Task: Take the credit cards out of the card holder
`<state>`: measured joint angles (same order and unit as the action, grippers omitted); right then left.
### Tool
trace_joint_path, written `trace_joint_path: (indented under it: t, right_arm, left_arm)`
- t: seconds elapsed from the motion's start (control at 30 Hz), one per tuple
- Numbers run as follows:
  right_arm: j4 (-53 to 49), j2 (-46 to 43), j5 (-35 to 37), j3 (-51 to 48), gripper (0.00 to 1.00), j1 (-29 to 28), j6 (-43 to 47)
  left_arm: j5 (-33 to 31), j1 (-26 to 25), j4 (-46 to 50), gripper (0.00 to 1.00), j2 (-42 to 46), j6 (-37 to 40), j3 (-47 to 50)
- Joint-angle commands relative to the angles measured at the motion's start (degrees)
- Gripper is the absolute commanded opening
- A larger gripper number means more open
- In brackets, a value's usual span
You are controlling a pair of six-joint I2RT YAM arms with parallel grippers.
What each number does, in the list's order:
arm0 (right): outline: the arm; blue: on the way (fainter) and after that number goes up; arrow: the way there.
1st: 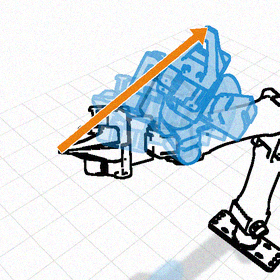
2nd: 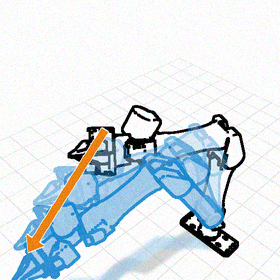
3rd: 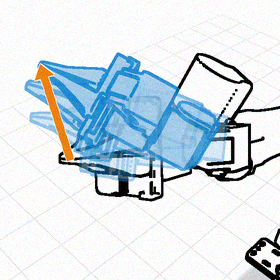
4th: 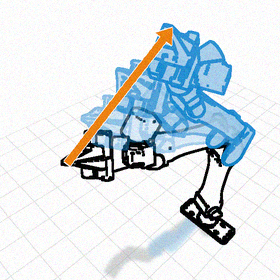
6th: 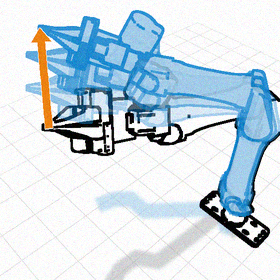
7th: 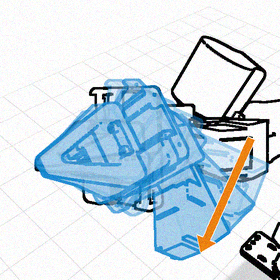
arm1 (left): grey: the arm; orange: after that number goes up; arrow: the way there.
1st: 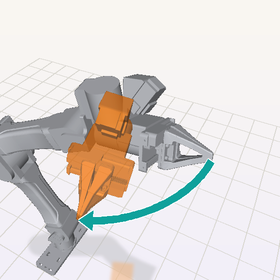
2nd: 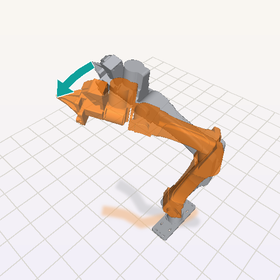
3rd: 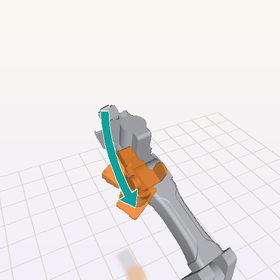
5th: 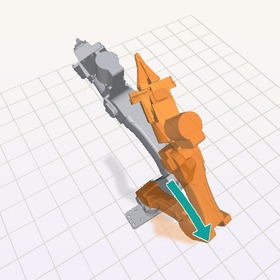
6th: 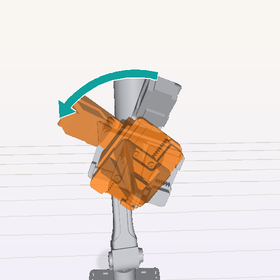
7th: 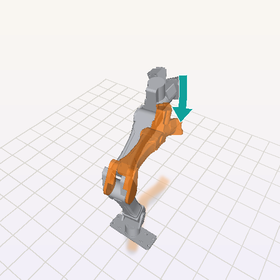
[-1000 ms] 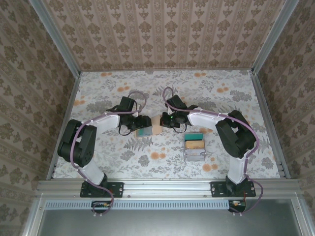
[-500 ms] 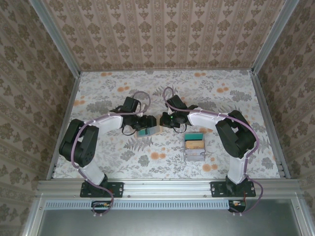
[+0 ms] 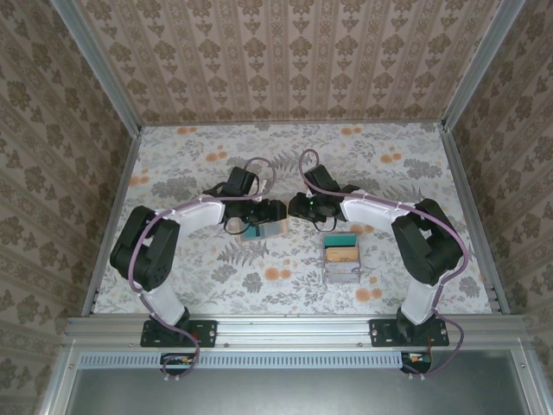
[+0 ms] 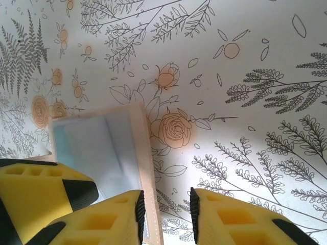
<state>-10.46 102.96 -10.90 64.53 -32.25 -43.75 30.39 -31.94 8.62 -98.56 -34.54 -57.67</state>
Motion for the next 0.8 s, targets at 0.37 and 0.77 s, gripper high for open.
trace_joint_path:
  t: [0.37,0.77]
  right_arm:
    - [-1.02,0.39,-2.73,4.11,0.34,-1.49,2.06]
    - [-0.25,7.84,-11.54,11.30,0.14,-6.33,2.91]
  left_arm:
    - [-3.06,8.35,8.38,0.62,14.42,2.21,1.55]
    - [-6.85,13.05,7.84,0.00,12.01,3.11,10.30]
